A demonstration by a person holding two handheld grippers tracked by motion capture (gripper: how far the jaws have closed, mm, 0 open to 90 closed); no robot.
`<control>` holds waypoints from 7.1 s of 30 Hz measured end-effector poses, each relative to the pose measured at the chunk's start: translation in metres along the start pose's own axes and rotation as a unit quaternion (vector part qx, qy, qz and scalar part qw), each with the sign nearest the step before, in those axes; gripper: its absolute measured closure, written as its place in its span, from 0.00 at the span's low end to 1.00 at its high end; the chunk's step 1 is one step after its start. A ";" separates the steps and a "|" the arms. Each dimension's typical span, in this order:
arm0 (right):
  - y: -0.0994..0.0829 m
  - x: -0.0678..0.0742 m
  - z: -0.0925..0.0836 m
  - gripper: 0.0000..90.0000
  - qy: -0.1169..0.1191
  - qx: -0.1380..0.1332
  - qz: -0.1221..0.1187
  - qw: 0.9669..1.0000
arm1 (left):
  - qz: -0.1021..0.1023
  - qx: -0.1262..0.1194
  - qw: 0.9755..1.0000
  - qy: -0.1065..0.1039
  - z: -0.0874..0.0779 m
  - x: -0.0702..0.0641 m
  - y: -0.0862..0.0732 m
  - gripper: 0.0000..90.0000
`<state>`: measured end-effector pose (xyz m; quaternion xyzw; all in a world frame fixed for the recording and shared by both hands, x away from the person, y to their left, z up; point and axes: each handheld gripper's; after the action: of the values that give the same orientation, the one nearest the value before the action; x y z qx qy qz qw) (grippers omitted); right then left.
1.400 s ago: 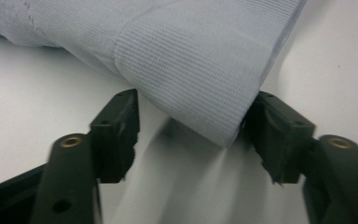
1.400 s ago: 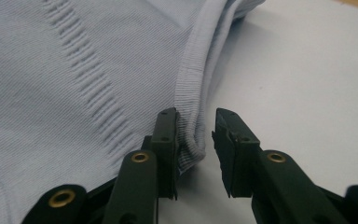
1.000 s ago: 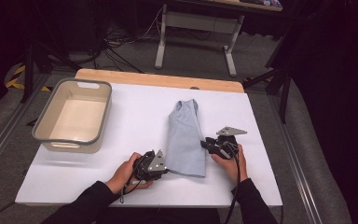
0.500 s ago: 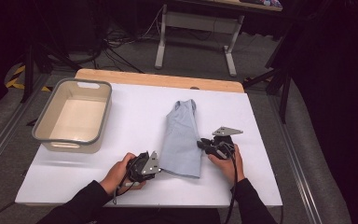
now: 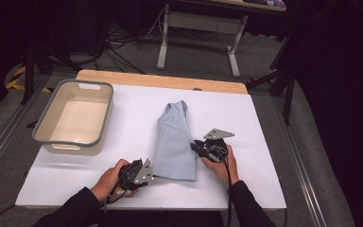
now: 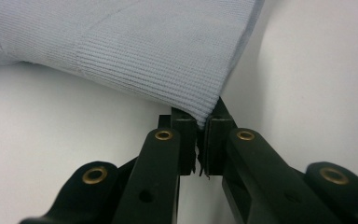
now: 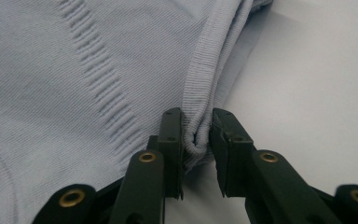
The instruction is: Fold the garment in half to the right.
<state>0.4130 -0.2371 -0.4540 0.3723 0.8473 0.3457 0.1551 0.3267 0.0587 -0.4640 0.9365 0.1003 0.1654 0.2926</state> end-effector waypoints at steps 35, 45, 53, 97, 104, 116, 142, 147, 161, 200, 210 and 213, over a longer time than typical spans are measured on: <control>0.001 0.018 -0.001 0.79 -0.011 -0.007 -0.047 0.999 | -0.031 -0.024 0.999 0.012 -0.034 0.004 -0.022 0.79; 0.002 0.018 -0.001 0.80 -0.015 -0.008 -0.051 0.999 | -0.043 -0.046 0.998 0.013 -0.047 0.012 -0.025 0.75; 0.002 0.018 -0.002 0.80 -0.016 -0.011 -0.050 0.999 | -0.059 -0.064 0.996 0.026 -0.064 0.021 -0.028 0.69; 0.134 -0.037 0.083 0.30 -0.056 0.011 0.078 0.995 | -0.120 -0.065 0.991 0.008 0.017 0.076 0.020 0.76; 0.130 -0.042 0.100 0.41 -0.018 0.032 0.093 0.995 | -0.111 -0.057 0.992 0.008 0.021 0.073 0.019 0.80; 0.136 -0.033 0.091 0.93 0.002 0.000 0.047 0.999 | -0.118 -0.062 0.991 0.014 0.021 0.071 0.016 0.79; 0.130 -0.044 0.090 0.55 -0.025 -0.038 0.033 0.998 | -0.114 -0.079 0.990 0.037 0.000 0.068 0.017 0.71; 0.131 -0.030 0.064 0.68 -0.038 -0.055 -0.009 0.998 | -0.112 -0.110 0.986 0.049 -0.013 0.073 0.021 0.76; 0.092 0.026 0.023 1.00 0.009 -0.050 -0.123 0.991 | -0.109 -0.088 0.988 0.066 0.004 0.088 0.032 0.96; 0.045 0.028 0.024 1.00 -0.057 -0.038 -0.112 0.991 | -0.093 -0.076 0.990 0.067 0.013 0.079 0.026 1.00; 0.049 0.041 0.002 1.00 -0.034 -0.073 -0.116 0.990 | -0.091 -0.067 0.991 0.066 0.012 0.081 0.025 1.00; 0.045 0.047 0.004 1.00 -0.025 -0.059 -0.121 0.991 | -0.091 -0.057 0.993 0.054 0.017 0.081 0.024 1.00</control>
<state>0.4070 -0.1785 -0.4253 0.2658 0.8599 0.3645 0.2390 0.4102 0.0533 -0.4424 0.8951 0.1907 0.1937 0.3533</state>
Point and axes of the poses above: each handheld gripper's, and its own axes: z roughly forward along the jaws, y roughly out of its top, x roughly to its left, and after that the axes turned 7 degrees about x, right-handed
